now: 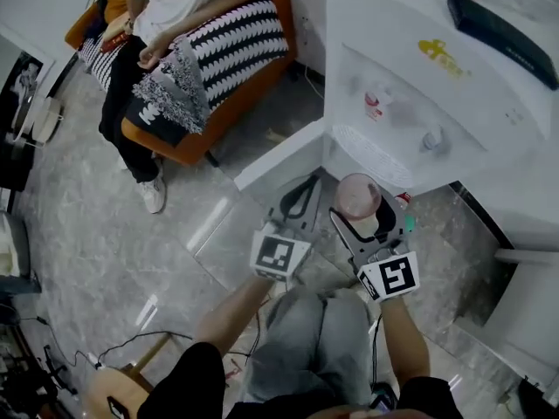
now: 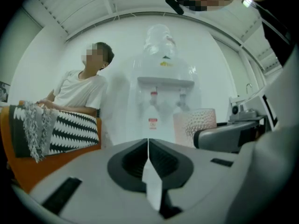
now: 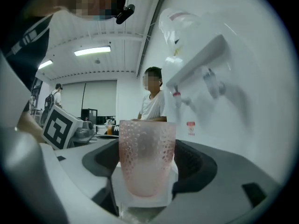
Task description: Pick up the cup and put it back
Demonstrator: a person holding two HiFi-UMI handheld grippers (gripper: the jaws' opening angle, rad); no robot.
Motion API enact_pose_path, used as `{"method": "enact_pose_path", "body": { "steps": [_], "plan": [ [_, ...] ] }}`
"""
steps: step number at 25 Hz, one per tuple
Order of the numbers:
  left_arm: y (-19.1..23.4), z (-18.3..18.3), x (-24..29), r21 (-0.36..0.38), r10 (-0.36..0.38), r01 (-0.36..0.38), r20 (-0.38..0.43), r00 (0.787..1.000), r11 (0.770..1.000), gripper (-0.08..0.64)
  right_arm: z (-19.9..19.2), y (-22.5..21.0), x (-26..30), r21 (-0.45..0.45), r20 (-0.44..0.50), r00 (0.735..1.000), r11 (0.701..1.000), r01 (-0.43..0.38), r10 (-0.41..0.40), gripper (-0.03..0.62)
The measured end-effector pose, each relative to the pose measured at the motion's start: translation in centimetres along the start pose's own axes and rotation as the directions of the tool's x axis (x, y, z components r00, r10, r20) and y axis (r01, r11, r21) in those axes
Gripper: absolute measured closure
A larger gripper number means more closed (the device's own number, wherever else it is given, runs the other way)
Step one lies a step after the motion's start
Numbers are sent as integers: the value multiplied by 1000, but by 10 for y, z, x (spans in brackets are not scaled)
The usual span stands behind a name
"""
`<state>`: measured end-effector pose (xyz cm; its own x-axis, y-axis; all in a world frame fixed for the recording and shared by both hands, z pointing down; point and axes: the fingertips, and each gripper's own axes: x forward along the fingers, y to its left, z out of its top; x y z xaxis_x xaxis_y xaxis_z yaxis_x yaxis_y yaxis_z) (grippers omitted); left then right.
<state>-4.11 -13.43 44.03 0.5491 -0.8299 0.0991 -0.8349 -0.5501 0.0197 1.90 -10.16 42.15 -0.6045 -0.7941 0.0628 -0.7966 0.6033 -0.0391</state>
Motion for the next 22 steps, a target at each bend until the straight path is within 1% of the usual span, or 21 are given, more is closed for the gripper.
{"method": "enact_pose_path", "body": {
  "steps": [3,5,7,10,13,15,18,20,22],
  "plan": [
    [-4,75,-17,-48,22,-22,2,1000,999,546,78,11,-8,10,14,1000,1000,13,-13,224],
    [0,131,-26,-64,34,-34,2,999,997,546,137,20,-9,3,37,999,1000,11,-11,224],
    [4,188,-37,-64,47,-47,6,999,997,546,198,27,-13,-14,53,999,1000,11,-11,224],
    [3,267,-54,-67,47,-47,1,999,997,546,282,30,-26,-5,71,997,999,44,-43,224],
    [3,339,-67,-46,38,-38,-1,999,998,546,359,30,-32,-15,84,994,997,71,-70,224],
    [2,385,-72,-55,44,-44,5,999,998,546,406,30,-32,-33,94,993,997,73,-69,224],
    [-3,439,-79,-38,42,-41,24,999,998,546,464,29,-37,-50,86,993,995,82,-77,224],
    [-9,470,-85,-28,36,-35,36,999,999,546,495,30,-42,-59,84,994,996,71,-65,224],
    [-15,492,-89,-52,29,-27,44,999,998,546,521,30,-47,-57,99,994,997,46,-40,224]
  ]
}}
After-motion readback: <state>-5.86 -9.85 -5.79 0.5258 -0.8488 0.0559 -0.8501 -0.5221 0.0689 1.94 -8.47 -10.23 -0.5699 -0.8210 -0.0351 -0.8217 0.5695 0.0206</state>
